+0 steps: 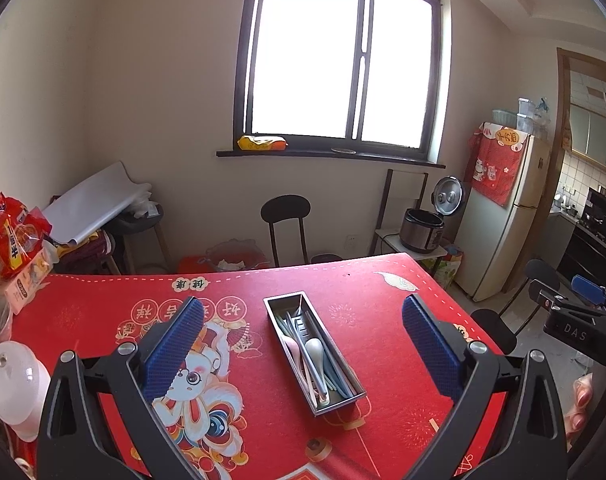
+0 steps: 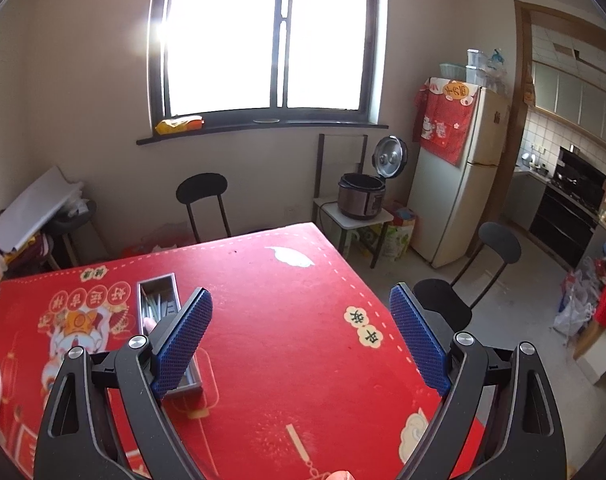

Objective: Organize utensils

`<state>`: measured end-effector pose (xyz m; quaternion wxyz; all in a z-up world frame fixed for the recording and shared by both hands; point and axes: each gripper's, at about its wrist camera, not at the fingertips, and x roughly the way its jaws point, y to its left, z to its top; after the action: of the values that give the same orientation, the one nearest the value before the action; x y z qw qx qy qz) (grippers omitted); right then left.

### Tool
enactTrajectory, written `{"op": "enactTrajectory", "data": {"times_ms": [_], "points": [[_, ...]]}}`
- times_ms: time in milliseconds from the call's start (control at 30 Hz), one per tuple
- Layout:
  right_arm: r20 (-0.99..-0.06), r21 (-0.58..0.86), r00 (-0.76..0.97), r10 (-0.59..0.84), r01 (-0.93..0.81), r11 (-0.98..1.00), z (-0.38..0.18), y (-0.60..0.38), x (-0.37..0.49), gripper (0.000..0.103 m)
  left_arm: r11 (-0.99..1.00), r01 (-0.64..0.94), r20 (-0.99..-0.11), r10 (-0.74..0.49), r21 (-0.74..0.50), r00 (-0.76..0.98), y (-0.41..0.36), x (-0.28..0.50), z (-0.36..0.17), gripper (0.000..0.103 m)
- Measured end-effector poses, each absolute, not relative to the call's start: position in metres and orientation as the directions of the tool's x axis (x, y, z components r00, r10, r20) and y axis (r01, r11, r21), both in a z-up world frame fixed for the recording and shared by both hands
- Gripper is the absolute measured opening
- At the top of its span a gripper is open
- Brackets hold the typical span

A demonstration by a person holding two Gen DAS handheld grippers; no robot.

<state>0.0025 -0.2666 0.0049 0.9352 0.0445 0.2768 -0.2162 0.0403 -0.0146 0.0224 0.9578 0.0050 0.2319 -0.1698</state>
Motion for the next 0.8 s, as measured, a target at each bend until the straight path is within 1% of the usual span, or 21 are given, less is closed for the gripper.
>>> {"op": "enactTrajectory", "data": {"times_ms": [800], "points": [[-0.540,-0.037,0.754,-0.373,0.422,0.906,0.0038,-0.2677,0.0064,0.087,0.946,0.317,-0.466,-0.310,-0.064,0.829,-0.0127,0.0456,0.0159,0.097]]}}
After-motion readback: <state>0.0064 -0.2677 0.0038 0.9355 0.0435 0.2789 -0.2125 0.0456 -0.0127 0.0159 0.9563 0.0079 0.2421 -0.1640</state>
